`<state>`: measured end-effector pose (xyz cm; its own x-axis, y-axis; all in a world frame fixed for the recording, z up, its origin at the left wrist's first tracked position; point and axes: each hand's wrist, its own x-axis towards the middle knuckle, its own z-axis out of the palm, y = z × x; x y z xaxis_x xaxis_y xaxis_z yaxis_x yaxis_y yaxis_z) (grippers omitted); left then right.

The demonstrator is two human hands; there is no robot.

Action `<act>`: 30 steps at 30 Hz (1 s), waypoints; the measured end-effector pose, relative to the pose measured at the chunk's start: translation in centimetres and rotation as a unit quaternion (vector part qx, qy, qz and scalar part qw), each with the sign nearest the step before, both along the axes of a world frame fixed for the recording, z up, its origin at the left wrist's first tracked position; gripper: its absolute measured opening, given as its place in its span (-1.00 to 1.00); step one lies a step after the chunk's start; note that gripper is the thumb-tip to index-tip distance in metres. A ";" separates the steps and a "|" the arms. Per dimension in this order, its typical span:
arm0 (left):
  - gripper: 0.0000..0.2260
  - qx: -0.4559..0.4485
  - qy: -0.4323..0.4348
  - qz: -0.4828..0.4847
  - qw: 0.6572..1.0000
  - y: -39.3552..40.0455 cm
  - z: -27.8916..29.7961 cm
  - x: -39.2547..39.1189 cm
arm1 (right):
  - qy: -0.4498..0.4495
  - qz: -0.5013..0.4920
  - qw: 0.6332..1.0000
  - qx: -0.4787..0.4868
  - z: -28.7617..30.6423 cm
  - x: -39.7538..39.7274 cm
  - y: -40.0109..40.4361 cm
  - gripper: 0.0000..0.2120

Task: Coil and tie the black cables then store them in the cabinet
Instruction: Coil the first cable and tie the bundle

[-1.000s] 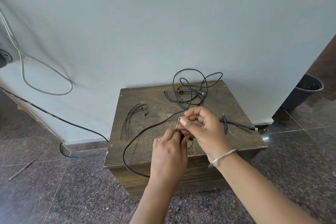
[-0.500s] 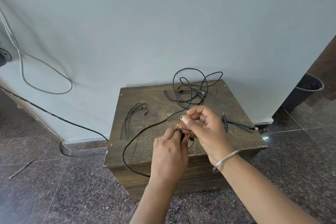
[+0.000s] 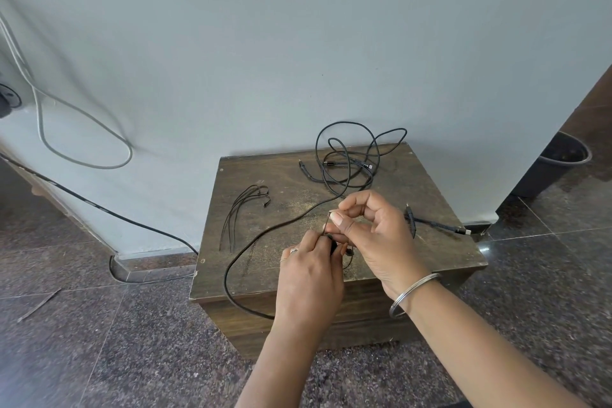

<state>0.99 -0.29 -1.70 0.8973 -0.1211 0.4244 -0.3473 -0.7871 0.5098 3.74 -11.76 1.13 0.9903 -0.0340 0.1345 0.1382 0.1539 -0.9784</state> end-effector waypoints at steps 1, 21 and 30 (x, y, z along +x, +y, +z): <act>-0.86 0.001 -0.001 0.000 1.000 0.0 0.0 0.0 | -0.002 -0.001 1.000 -0.005 -0.1 0.0 0.0 -0.87; -0.91 -0.040 -0.011 -0.033 0.999 0.1 0.2 -0.1 | 0.037 0.089 0.984 -0.150 0.3 0.0 -0.9 -0.89; -0.69 -0.229 0.155 -0.017 0.961 0.5 -0.1 0.5 | 0.027 0.005 0.994 -0.108 -0.1 0.4 -1.4 -0.93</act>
<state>1.50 0.25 -1.83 0.9882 -0.0177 0.1523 -0.1441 -0.4470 0.8828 4.12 -13.11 1.07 0.9964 -0.0011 0.0842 0.0840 -0.0603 -0.9946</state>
